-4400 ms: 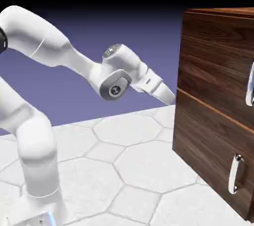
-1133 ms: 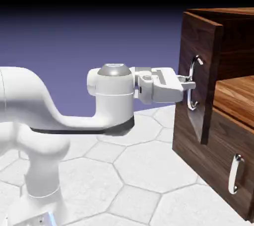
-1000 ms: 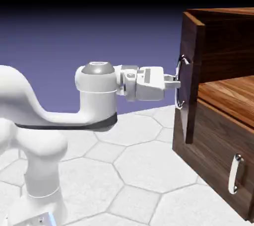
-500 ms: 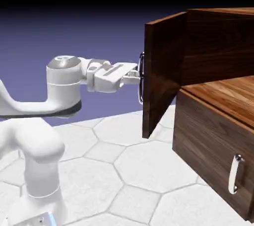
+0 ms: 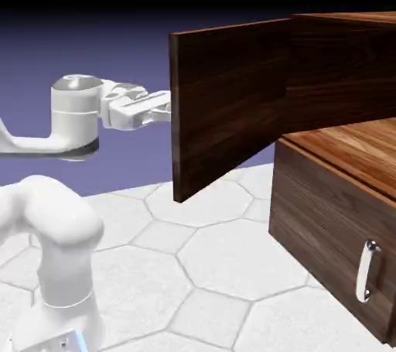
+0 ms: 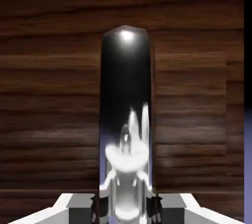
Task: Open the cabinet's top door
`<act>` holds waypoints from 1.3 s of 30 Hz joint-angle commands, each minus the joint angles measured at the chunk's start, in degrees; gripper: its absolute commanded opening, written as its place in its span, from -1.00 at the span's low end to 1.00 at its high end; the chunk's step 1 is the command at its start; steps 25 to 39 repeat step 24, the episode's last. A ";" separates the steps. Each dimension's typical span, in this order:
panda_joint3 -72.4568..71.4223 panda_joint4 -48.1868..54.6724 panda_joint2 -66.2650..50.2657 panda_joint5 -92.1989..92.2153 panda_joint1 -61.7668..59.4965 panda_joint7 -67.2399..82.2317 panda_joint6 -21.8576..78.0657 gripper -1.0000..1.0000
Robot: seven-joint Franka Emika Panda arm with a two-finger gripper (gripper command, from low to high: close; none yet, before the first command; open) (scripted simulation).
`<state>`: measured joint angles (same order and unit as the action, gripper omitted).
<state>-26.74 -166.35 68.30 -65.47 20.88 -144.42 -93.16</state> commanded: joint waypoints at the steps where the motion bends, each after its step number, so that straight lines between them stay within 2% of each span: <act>1: -2.09 1.29 -1.49 1.96 -0.51 -0.53 1.74 -1.00; 7: -14.54 11.19 -11.24 12.30 -6.53 -3.95 12.30 -1.00; 15: -31.01 27.63 -23.00 21.33 -21.02 -8.20 26.33 -1.00; 24: -47.71 43.14 -28.50 26.59 -39.70 -10.10 37.12 -1.00; 39: -47.71 43.14 -28.50 26.59 -39.70 -10.10 37.12 -1.00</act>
